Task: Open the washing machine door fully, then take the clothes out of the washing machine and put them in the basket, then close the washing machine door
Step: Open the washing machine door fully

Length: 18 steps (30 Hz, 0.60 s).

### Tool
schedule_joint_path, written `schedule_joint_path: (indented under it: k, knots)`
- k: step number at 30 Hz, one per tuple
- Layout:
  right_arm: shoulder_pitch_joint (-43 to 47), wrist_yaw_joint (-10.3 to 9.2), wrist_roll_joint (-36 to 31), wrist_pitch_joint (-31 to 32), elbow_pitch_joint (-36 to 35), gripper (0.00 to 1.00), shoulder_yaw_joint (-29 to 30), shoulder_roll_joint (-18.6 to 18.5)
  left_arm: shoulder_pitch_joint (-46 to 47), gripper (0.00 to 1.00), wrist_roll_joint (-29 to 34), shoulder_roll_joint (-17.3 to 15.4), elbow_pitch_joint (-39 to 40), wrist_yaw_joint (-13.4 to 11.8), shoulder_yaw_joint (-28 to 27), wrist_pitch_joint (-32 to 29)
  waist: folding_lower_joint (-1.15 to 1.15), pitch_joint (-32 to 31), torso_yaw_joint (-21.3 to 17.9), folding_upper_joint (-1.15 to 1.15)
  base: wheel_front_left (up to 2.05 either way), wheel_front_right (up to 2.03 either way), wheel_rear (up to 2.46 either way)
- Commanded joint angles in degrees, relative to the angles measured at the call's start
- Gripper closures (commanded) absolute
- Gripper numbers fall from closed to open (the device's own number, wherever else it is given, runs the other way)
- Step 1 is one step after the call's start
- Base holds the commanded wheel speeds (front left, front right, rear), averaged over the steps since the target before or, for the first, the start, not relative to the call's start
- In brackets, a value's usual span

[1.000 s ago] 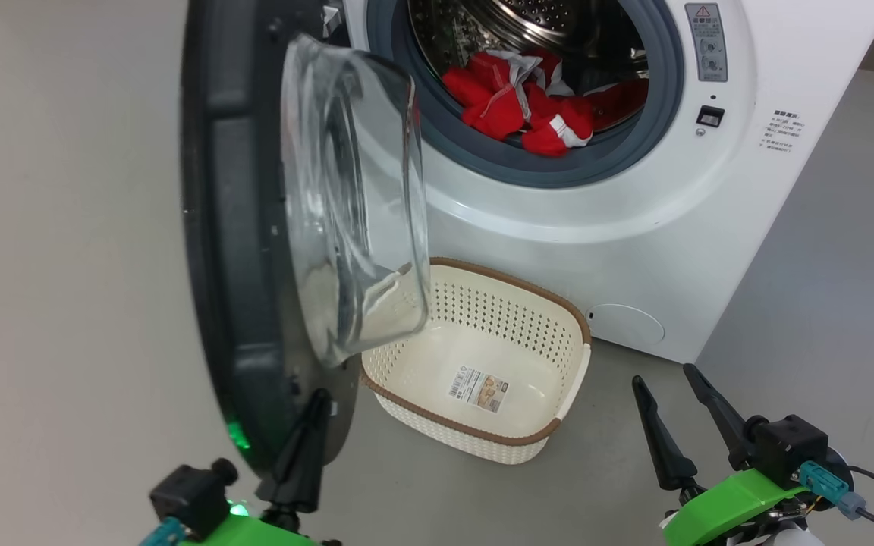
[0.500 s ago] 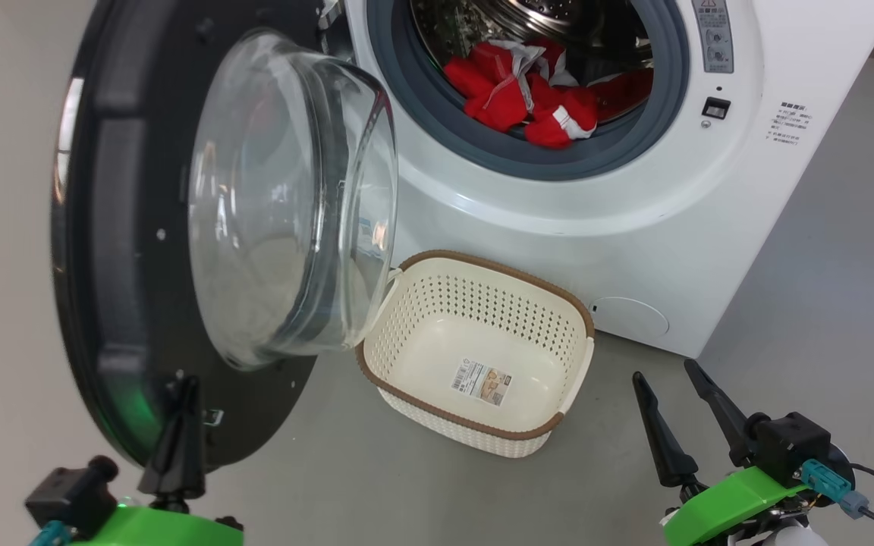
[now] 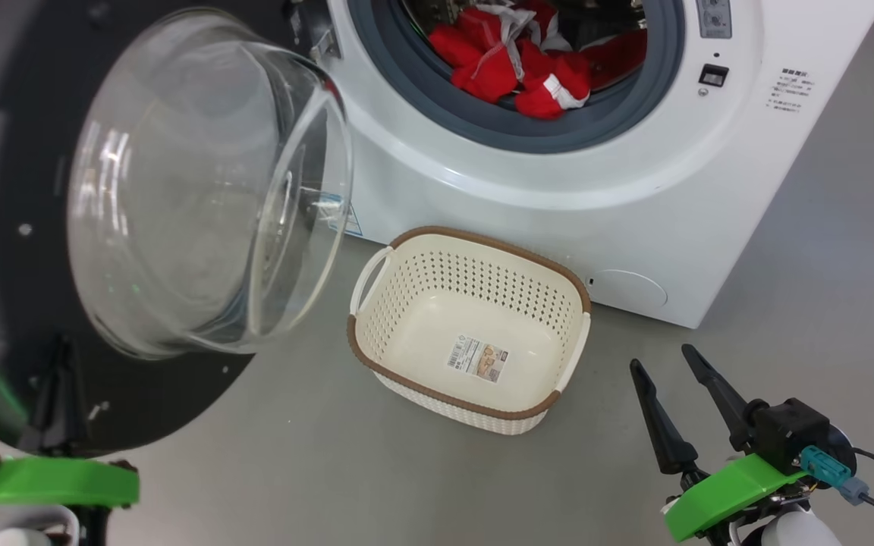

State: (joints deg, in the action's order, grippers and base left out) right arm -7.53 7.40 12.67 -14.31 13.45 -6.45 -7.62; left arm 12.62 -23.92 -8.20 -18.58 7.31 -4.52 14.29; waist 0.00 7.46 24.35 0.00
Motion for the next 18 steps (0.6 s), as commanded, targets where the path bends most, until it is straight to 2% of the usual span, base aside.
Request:
schedule_joint_path:
  k: [1,18]
  knots:
    - [-1.5,0.09,-0.7,-0.7,-1.4,0.0,-1.3,-0.3,2.7,1.0,0.4,-3.0,0.8,-0.2,-3.2,0.7,0.0,0.4,-0.4,0.0,0.0,0.0,0.0]
    - [-3.3,0.09,-1.5,-0.7,-1.9,0.0,-1.5,-1.0,11.3,1.0,4.2,-6.5,-9.5,0.0,-15.7,0.7,0.0,4.4,-2.6,0.0,0.0,0.0,0.0]
